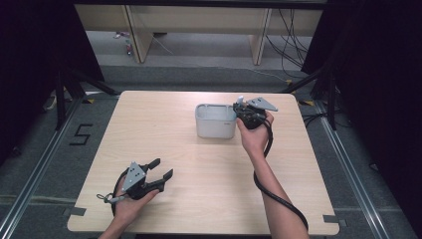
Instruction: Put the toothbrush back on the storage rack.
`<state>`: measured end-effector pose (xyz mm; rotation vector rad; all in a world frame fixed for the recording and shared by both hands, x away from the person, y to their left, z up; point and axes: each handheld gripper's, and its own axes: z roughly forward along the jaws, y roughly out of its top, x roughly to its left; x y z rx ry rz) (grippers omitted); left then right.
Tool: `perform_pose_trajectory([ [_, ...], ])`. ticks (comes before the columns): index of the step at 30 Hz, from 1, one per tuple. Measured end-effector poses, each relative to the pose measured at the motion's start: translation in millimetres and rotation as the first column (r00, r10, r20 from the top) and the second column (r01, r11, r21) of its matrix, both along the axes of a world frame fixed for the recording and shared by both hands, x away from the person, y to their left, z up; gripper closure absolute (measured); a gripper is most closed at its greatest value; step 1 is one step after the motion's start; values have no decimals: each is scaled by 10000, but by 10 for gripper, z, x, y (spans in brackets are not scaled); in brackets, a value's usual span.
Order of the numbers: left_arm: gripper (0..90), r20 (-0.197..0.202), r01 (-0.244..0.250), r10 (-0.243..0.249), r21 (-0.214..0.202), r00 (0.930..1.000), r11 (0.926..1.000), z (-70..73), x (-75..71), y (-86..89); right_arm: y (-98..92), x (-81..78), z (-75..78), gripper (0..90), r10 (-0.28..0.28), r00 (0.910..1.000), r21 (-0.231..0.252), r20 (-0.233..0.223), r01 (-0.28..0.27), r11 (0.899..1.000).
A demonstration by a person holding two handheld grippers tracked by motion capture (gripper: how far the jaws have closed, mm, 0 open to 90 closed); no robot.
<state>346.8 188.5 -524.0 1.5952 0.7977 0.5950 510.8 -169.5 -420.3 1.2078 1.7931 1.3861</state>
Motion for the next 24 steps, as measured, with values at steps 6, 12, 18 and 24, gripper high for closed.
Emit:
perform_pose_trajectory([
  [6,349,25,26,-26,29,10000,10000,0,-1,-2,-7,23,-39,835,16,10000,-187,44,-15,9998],
  [12,348,3,32,-32,-9,10000,10000,0,0,-3,18,42,-76,835,8,10000,-224,-2,-8,9997],
  [18,348,6,45,-45,2,10000,10000,0,-1,-2,41,54,-93,830,-61,9999,-178,-82,60,9998],
  [24,348,21,46,-47,21,10000,10000,1,-1,-4,48,61,-100,831,-59,9999,-260,-93,56,9996],
])
